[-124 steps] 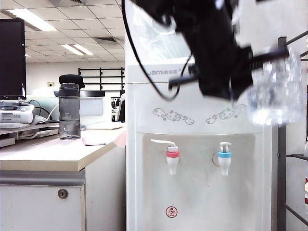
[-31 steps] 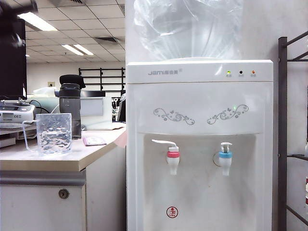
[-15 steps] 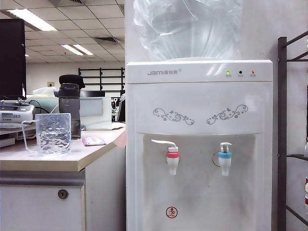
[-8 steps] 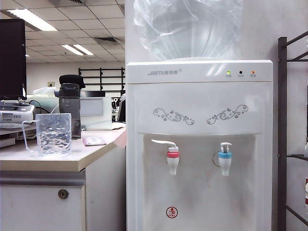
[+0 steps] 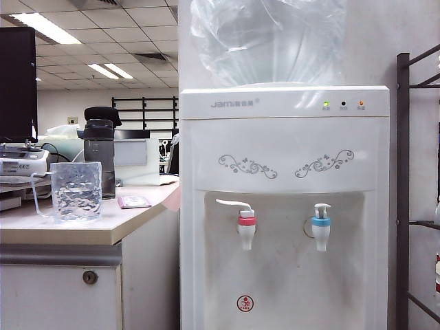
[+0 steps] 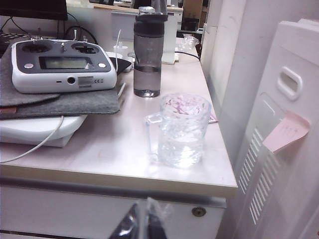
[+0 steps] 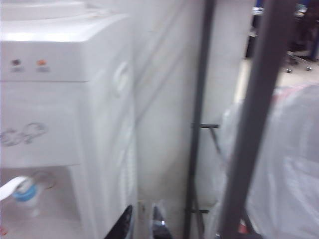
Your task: Pick up the plastic mug from the left desk, go to the cold water outlet of the water dispenser, press the vertical switch to get some water, then put the mug back on the desk.
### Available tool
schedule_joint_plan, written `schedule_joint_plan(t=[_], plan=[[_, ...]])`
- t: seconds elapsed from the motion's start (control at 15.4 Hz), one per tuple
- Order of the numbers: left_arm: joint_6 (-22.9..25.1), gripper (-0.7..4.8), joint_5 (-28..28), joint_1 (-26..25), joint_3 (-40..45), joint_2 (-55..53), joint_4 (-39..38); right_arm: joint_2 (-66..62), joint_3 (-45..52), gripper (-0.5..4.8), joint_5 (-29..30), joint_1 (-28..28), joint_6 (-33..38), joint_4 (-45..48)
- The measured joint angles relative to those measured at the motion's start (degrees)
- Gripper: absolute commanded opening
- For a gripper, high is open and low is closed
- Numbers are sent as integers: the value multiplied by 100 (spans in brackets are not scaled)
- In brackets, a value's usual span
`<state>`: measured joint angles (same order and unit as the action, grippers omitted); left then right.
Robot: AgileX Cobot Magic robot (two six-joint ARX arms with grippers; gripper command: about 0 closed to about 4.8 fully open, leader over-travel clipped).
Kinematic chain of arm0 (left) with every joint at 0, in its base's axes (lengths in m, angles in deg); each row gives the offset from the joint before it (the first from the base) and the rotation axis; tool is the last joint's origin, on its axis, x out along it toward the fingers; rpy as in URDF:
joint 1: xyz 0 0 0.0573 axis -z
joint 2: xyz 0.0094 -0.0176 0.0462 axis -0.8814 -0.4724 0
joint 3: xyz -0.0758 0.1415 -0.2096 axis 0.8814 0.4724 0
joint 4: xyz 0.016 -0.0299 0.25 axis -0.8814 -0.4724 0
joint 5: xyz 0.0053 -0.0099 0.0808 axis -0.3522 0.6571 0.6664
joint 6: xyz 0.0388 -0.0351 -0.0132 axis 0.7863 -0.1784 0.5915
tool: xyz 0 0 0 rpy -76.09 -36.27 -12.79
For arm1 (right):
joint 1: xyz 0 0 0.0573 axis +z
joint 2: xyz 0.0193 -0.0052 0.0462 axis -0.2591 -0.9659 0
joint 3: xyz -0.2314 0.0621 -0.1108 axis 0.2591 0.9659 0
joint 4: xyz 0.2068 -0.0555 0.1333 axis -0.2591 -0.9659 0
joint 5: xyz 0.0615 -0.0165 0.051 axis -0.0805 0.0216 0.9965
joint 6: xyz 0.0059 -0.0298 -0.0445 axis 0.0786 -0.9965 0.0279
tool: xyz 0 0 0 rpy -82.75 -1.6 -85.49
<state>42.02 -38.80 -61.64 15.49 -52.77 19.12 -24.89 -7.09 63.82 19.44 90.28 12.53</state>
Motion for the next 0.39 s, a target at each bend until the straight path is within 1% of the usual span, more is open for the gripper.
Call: schedule_joint_plan(t=[0.13,0.39], plan=[[0,22,-2,0,-2,0,0,0,0,50,-26,-164,20,2],[0,22,0,0,-2,0,0,0,0,50,-26,-155,20,2]])
